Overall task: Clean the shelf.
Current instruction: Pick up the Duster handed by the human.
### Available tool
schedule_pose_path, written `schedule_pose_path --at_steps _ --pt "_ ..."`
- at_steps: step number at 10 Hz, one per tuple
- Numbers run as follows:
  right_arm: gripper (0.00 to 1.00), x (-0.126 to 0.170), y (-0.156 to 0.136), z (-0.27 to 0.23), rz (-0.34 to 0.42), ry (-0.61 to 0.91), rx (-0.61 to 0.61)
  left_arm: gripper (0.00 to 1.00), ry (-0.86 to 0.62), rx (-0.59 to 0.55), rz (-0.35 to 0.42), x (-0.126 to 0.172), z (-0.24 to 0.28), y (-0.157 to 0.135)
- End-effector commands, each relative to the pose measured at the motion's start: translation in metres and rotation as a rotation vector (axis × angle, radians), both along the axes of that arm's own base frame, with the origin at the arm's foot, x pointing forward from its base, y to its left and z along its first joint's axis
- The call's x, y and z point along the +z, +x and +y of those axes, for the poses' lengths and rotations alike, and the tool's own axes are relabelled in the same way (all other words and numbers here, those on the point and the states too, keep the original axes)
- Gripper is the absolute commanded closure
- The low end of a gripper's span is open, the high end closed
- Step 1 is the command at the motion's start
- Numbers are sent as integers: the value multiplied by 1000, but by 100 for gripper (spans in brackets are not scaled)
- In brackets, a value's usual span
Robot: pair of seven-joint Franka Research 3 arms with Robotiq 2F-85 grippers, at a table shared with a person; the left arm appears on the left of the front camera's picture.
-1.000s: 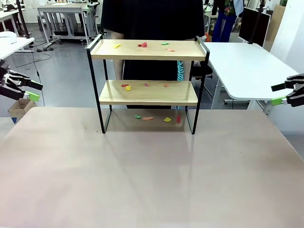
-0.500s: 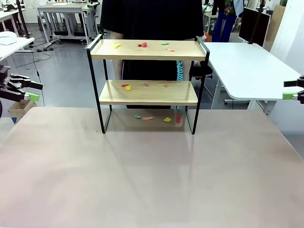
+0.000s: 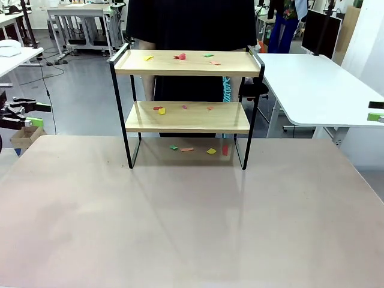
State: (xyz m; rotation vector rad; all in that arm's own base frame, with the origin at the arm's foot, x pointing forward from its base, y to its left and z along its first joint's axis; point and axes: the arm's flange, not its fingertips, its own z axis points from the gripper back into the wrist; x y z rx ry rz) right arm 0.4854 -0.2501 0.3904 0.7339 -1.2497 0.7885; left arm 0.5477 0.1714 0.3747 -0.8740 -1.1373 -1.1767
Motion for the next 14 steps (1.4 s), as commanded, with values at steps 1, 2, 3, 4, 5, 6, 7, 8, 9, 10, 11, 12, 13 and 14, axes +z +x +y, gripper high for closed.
schedule_pose_path --at_steps 1,2,3,4,5,6,7,8,9,10,11,12,13,14 --pt "0 -5 13 -10 -47 36 7 0 -71 12 -32 -3 8 10" --pt "0 -10 14 -15 -54 42 5 0 -100 27 -40 -7 12 11" --pt "0 -14 15 -18 -57 51 -1 0 -124 38 -54 -12 15 13" --pt "0 -15 15 -20 -73 62 -6 0 -151 39 -52 -14 18 14" --pt "0 -15 15 -20 -74 74 -4 0 -182 48 -54 -12 21 11" --pt "0 -13 14 -21 -84 81 -3 0 -204 47 -64 -7 24 9" --pt "0 -10 15 -22 -97 90 -7 0 -225 46 -73 -3 27 8" --pt "0 -8 15 -22 -99 94 -6 0 -229 42 -76 0 27 7" --pt "0 -6 15 -23 -102 96 -6 0 -233 44 -78 2 28 7" --pt "0 -6 15 -24 -102 96 -7 0 -240 46 -80 2 29 6" --pt "0 -6 16 -24 -101 98 -9 0 -241 45 -80 2 28 5" --pt "0 -5 16 -25 -99 92 -14 0 -241 47 -76 2 29 5" --pt "0 -5 16 -25 -94 90 -19 0 -237 47 -57 1 29 6" --pt "0 -7 13 -23 -64 86 -8 0 -217 44 -63 -1 28 6"
